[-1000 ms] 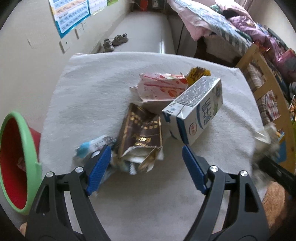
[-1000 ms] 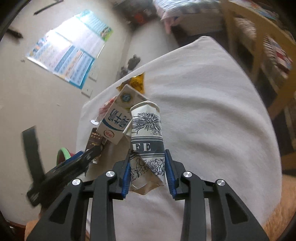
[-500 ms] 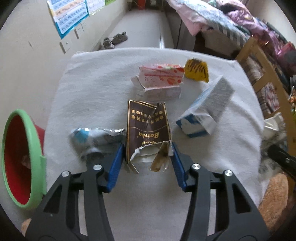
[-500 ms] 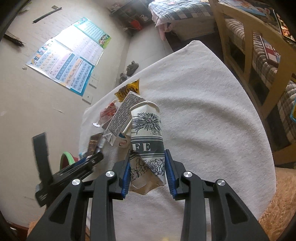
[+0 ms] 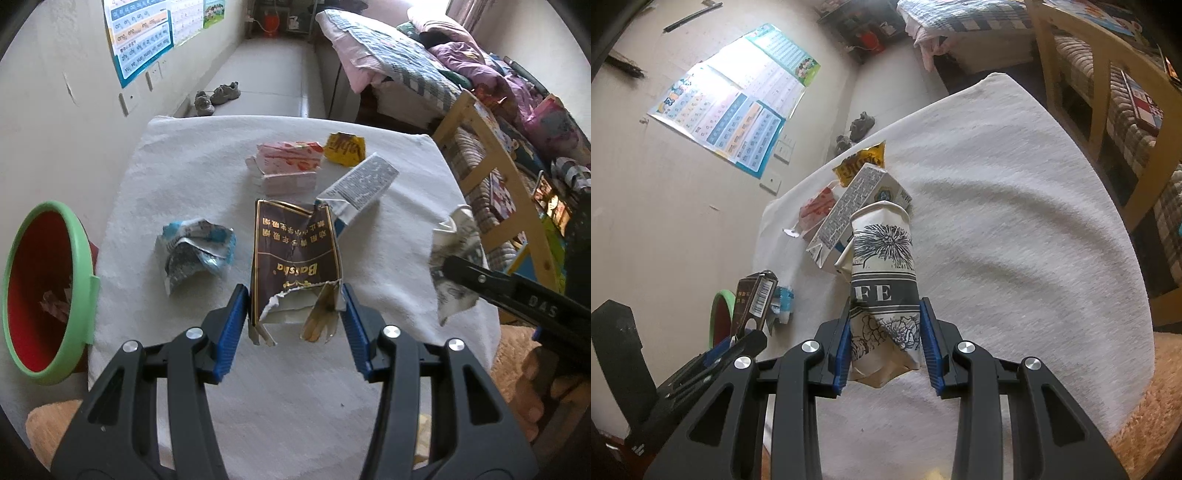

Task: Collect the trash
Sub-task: 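Lift the paper cup and brown wrapper and carry them toward the bin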

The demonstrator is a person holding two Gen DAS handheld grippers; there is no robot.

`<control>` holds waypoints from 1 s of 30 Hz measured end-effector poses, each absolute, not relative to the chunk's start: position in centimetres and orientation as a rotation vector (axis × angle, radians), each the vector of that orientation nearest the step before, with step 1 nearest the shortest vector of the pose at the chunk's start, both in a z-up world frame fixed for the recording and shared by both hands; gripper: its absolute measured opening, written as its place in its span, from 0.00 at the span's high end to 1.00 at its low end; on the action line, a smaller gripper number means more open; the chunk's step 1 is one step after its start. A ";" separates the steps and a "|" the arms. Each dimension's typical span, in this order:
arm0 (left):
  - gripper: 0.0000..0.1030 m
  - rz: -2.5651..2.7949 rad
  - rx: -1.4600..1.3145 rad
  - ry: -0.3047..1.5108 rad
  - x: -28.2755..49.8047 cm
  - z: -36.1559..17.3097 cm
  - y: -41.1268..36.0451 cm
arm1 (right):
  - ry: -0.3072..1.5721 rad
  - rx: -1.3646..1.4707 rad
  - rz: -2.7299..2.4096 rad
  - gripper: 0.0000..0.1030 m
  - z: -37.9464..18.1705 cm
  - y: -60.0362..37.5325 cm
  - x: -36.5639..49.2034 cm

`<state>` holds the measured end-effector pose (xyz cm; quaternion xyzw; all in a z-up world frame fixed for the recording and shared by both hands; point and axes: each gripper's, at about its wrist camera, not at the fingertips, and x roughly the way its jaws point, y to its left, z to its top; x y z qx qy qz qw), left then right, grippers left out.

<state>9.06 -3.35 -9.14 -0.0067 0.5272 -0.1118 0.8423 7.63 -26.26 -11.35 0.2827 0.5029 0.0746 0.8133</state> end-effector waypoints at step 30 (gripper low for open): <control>0.53 -0.184 -0.086 1.056 8.0 -6.9 -0.3 | 1.048 0.589 0.208 0.68 -9.5 -24.4 7.1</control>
